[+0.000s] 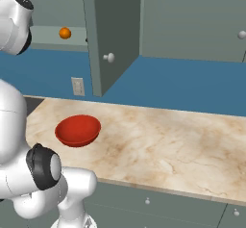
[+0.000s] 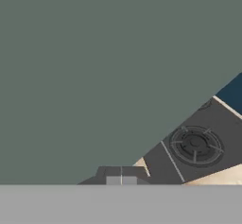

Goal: Open the cabinet. Pick the tangerine and banana from the cabinet and place them into the bowl. Then close the cabinet.

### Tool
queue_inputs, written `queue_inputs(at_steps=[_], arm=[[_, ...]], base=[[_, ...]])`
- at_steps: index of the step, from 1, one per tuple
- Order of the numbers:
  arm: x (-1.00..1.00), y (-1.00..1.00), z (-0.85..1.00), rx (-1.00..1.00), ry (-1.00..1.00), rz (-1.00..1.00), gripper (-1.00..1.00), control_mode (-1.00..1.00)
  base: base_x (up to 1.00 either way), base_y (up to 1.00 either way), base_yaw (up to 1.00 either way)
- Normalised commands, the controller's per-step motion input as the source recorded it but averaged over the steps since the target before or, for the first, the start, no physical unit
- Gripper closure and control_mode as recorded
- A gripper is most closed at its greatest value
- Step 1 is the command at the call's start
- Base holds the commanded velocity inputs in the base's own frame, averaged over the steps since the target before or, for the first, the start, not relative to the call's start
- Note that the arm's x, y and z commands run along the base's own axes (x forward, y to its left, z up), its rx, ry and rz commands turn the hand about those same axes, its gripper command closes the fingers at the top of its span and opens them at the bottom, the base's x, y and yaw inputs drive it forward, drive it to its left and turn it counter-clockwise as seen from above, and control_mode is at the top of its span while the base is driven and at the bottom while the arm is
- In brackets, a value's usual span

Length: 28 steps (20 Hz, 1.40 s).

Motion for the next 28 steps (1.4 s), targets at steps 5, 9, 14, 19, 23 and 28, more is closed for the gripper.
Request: queue_inputs(at_steps=[5,9,14,19,23,28], arm=[[0.17,-0.36,0.0,-0.03,-0.12,-0.02,1.0,-1.0],[0.09,-0.54,0.0,-0.1,-0.04,-0.16,1.0,-1.0],[0.2,-0.39,-0.06,-0.06,0.0,-0.1,1.0,-1.0],[0.22,-0.43,-0.09,-0.1,0.0,-0.35,1.0,-1.0],[0.11,-0.41,-0.11,-0.14,0.0,-0.46,1.0,-1.0],[0.07,-0.49,-0.03,-0.1,0.01,-0.45,1.0,-1.0]], base=[[0.0,0.0,0.0],[0.0,0.0,0.0],[0.0,0.0,0.0],[0.0,0.0,0.0],[0.0,0.0,0.0],[0.0,0.0,0.0]])
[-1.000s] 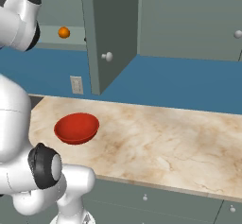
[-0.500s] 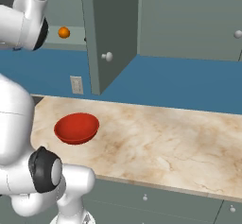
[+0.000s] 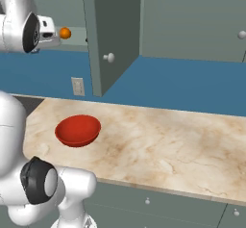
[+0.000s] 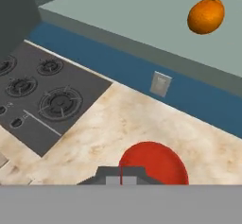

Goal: Open the cabinet. Pick the tangerine and banana from the cabinet and place them into the bowl. Then close the cabinet.

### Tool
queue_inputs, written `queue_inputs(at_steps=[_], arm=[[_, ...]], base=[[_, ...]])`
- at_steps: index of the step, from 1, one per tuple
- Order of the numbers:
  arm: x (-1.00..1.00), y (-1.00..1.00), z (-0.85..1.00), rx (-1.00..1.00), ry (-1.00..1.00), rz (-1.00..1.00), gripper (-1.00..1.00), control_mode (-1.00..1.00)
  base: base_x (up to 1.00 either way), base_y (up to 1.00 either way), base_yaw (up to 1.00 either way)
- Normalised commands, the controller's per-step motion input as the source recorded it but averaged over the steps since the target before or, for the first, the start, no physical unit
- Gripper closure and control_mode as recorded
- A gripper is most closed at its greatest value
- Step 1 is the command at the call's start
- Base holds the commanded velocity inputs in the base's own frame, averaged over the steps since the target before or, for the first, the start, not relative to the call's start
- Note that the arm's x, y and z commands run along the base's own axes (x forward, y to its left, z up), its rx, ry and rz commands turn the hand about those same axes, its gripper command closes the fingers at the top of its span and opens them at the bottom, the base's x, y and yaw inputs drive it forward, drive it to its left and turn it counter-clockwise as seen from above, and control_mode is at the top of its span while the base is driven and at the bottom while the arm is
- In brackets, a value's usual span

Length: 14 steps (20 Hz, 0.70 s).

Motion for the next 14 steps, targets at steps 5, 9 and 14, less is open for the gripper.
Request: queue_inputs(at_steps=[5,9,14], arm=[[0.02,-0.45,-0.07,-0.08,0.0,-0.38,1.0,-1.0],[0.0,-0.34,0.0,0.0,-0.02,-0.39,1.0,-1.0],[0.0,-0.37,-0.02,0.0,-0.07,-0.34,-1.0,-1.0]], base=[[0.0,0.0,0.0],[0.0,0.0,0.0],[0.0,0.0,0.0]])
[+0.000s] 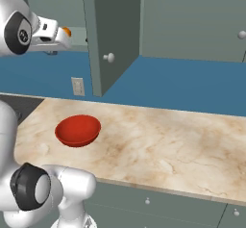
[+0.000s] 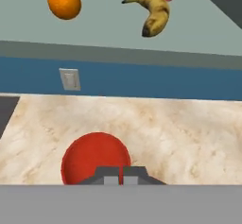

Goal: Open the cabinet. Pick the tangerine and banana from the cabinet and place them into the bowl. Then close the cabinet.

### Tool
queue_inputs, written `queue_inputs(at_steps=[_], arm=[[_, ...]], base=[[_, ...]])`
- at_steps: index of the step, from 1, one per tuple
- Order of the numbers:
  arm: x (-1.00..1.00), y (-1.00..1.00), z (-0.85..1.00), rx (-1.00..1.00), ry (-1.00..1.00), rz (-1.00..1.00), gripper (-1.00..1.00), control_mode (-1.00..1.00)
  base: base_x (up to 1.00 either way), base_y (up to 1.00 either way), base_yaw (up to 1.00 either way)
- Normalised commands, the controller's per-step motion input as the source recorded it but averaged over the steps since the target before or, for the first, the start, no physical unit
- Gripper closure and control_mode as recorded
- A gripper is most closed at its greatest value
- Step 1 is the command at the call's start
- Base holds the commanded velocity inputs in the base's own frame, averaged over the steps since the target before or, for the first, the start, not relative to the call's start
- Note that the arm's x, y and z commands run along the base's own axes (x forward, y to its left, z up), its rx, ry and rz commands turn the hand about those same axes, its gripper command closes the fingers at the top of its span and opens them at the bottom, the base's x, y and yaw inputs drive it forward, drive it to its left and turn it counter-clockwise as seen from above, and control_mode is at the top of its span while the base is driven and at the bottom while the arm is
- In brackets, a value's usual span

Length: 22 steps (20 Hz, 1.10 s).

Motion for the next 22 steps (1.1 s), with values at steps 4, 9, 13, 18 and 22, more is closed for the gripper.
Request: queue_inputs(at_steps=[4,9,13,18,22], arm=[[0.15,-0.34,0.0,0.0,-0.1,-0.26,-1.0,-1.0],[0.24,-0.39,0.0,0.0,-0.16,-0.12,-1.0,-1.0],[0.5,-0.26,0.0,0.04,-0.12,-0.06,-1.0,-1.0],[0.56,-0.04,0.0,0.03,-0.01,-0.07,-1.0,-1.0],[0.56,0.0,0.0,0.01,0.0,-0.09,-1.0,-1.0]], base=[[0.0,0.0,0.0],[0.0,0.0,0.0],[0.0,0.0,0.0],[0.0,0.0,0.0],[0.0,0.0,0.0]])
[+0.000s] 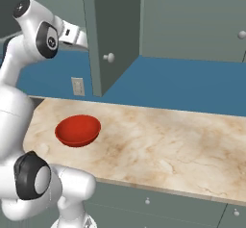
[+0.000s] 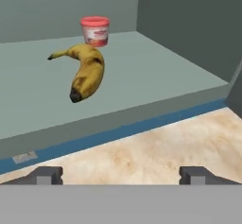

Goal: Open the cabinet. Pick the tangerine and banana from the cabinet and place them into the bowl. Then close the cabinet.

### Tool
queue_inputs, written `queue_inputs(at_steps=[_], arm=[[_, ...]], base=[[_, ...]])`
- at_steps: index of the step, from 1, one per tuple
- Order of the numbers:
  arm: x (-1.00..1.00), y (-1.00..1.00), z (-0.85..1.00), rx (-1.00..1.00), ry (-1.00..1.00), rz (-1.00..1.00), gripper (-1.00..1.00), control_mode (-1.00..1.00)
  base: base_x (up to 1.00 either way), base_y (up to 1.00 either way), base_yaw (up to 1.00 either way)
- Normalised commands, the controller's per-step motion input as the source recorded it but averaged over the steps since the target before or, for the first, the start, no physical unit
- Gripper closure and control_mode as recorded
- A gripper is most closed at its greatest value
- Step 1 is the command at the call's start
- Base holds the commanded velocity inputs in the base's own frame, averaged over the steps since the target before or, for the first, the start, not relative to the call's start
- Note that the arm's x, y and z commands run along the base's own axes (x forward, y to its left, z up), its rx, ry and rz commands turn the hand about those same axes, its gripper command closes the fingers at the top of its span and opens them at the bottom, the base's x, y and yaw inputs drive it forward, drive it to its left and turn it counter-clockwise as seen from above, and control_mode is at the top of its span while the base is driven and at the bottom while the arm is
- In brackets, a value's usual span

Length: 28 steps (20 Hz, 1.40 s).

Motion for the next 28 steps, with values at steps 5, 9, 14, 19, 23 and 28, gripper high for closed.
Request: queue_inputs(at_steps=[5,9,14,19,23,28], arm=[[0.49,0.0,0.11,0.0,0.0,-0.1,-1.0,-1.0],[0.43,0.0,0.27,0.0,0.04,-0.09,-1.0,-1.0],[0.44,0.0,0.08,0.0,0.03,-0.07,-1.0,-1.0],[0.45,0.0,0.0,0.0,0.01,-0.05,-1.0,-1.0],[0.38,0.0,-0.12,0.0,0.01,-0.04,-1.0,-1.0],[0.24,-0.01,-0.33,0.0,0.0,-0.04,-1.0,-1.0]], base=[[0.0,0.0,0.0],[0.0,0.0,0.0],[0.0,0.0,0.0],[0.0,0.0,0.0],[0.0,0.0,0.0],[0.0,0.0,0.0]])
